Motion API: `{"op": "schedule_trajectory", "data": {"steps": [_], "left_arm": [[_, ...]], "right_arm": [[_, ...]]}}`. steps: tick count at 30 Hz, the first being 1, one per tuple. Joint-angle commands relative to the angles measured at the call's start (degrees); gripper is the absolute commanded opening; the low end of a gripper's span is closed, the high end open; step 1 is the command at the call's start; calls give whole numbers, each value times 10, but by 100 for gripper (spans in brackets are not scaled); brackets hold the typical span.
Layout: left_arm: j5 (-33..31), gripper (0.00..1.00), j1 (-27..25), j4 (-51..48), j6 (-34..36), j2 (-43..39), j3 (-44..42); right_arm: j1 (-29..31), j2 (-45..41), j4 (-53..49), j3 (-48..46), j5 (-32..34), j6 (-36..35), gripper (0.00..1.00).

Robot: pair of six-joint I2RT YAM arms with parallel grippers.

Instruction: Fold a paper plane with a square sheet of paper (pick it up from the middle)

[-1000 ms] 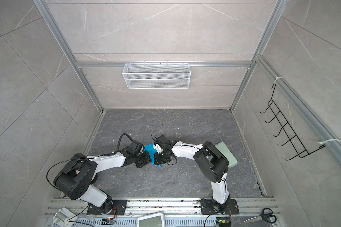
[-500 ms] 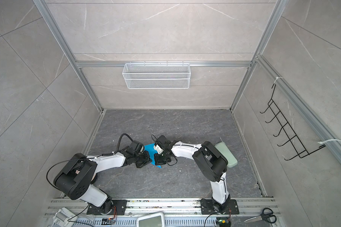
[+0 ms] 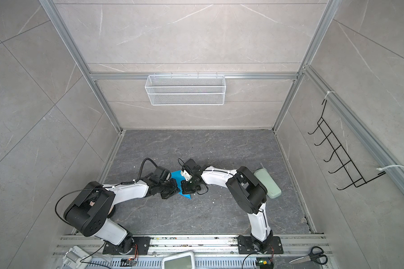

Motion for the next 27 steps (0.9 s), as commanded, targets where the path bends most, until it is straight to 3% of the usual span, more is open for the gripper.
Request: {"op": "schedule_trajectory", "data": {"steps": [1,27], "left_arm": [[-24,5,0,-53,-5,23,-7],[-44,5,0,-81,-11,24,-3]], "right_arm": [[3,10,-26,6,5,-3,8],[4,15,-69,-1,23,-26,7]]}}
